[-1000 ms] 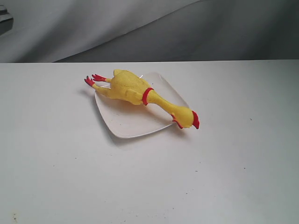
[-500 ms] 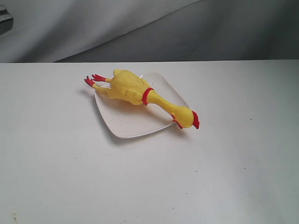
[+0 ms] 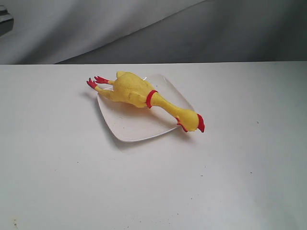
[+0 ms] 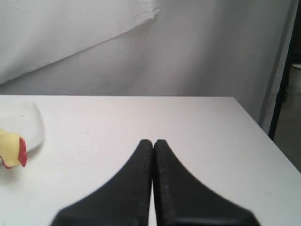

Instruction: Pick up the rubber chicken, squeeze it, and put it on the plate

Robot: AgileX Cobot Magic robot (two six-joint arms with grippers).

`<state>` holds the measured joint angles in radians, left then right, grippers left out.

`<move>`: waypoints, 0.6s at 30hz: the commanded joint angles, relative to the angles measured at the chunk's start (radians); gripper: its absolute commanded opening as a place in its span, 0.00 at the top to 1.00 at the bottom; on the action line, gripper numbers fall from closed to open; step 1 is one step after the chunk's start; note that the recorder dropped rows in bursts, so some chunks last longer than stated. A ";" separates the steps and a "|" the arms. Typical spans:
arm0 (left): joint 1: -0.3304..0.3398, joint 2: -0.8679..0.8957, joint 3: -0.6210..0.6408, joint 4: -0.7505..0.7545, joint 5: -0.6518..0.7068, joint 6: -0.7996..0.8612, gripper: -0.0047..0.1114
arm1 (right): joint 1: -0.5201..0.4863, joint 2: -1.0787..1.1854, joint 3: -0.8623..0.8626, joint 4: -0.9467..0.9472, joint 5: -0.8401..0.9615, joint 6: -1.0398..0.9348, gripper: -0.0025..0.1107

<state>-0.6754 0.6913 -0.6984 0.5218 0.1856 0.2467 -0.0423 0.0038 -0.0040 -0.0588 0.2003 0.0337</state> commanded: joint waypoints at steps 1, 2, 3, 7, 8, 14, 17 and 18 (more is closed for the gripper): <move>-0.003 -0.005 -0.005 -0.007 0.002 -0.008 0.96 | -0.007 -0.004 0.004 0.014 0.105 -0.007 0.98; -0.003 -0.005 -0.005 -0.007 0.002 -0.009 0.96 | -0.007 -0.004 0.004 0.014 0.135 -0.007 0.98; -0.003 -0.005 -0.005 -0.007 0.002 -0.009 0.96 | -0.007 -0.004 0.004 0.014 0.143 -0.007 0.98; -0.003 -0.005 -0.005 -0.007 0.002 -0.009 0.96 | -0.007 -0.004 0.004 0.016 0.141 -0.005 0.98; -0.003 -0.005 -0.005 -0.007 0.002 -0.009 0.96 | -0.007 -0.004 0.004 0.016 0.141 -0.005 0.98; -0.003 -0.005 -0.005 -0.007 0.002 -0.009 0.96 | -0.007 -0.004 0.004 0.016 0.141 -0.005 0.98; -0.003 -0.005 -0.005 -0.007 0.002 -0.008 0.96 | -0.007 -0.004 0.004 0.016 0.141 -0.005 0.98; -0.003 -0.005 -0.005 -0.007 0.002 -0.008 0.96 | -0.007 -0.004 0.004 0.016 0.141 -0.005 0.98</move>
<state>-0.6754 0.6913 -0.6984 0.5218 0.1856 0.2467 -0.0423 0.0038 -0.0040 -0.0489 0.3392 0.0313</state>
